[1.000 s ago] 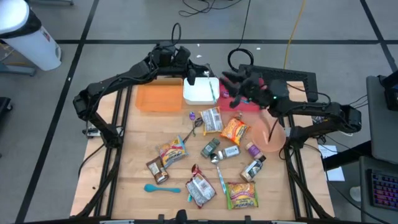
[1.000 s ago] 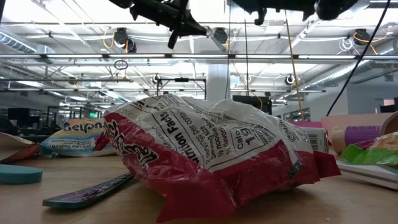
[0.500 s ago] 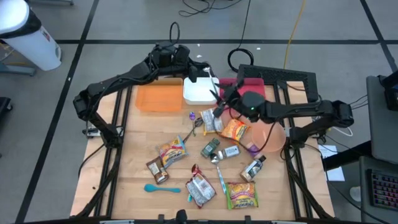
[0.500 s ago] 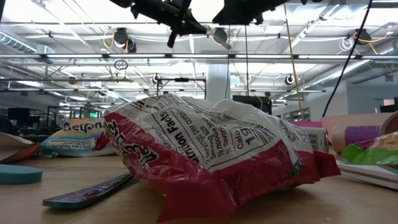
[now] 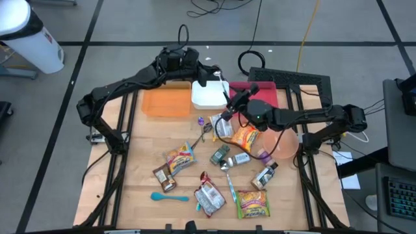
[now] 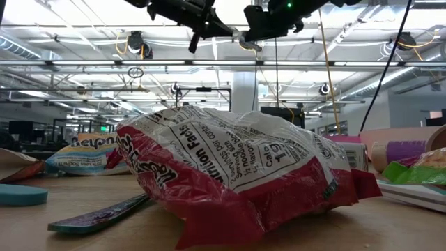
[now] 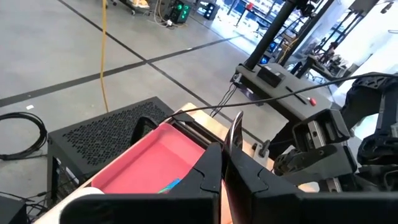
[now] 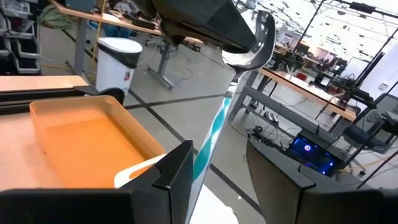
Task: Pick & Place Food Item
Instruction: Put the white blue spoon into the red bin
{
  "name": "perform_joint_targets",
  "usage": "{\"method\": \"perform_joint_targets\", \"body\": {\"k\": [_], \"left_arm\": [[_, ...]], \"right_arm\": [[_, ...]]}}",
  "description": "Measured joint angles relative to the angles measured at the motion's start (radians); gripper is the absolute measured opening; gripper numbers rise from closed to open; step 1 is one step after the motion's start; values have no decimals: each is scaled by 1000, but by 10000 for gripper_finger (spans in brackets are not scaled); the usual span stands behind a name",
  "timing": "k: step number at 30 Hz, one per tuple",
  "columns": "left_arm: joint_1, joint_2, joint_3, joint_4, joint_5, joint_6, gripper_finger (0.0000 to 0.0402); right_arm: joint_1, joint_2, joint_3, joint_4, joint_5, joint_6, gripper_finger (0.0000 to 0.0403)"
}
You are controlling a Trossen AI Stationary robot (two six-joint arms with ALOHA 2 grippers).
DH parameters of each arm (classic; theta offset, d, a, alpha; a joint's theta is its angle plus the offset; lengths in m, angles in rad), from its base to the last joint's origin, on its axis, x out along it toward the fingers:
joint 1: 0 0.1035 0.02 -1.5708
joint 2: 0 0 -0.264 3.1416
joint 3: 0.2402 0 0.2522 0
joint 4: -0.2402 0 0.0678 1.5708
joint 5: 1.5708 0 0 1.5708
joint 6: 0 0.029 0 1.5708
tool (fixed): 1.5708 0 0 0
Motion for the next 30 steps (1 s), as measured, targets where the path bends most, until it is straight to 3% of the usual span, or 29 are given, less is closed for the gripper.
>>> {"method": "perform_joint_targets", "body": {"k": [10, 21, 26, 30], "left_arm": [[-8, 0, -1, 14, -14, -18, 9], [-9, 0, -1, 44, -13, -28, 13], [-15, 0, -1, 44, -14, -29, 5], [-18, 0, -1, 45, -1, -38, 32]], "right_arm": [[0, 0, 0, -36, -1, 1, 135], [-3, -2, -1, -67, 40, 94, 24], [-2, -2, -1, -69, 57, 90, 21], [-2, -2, -2, -73, 52, 84, 21]]}}
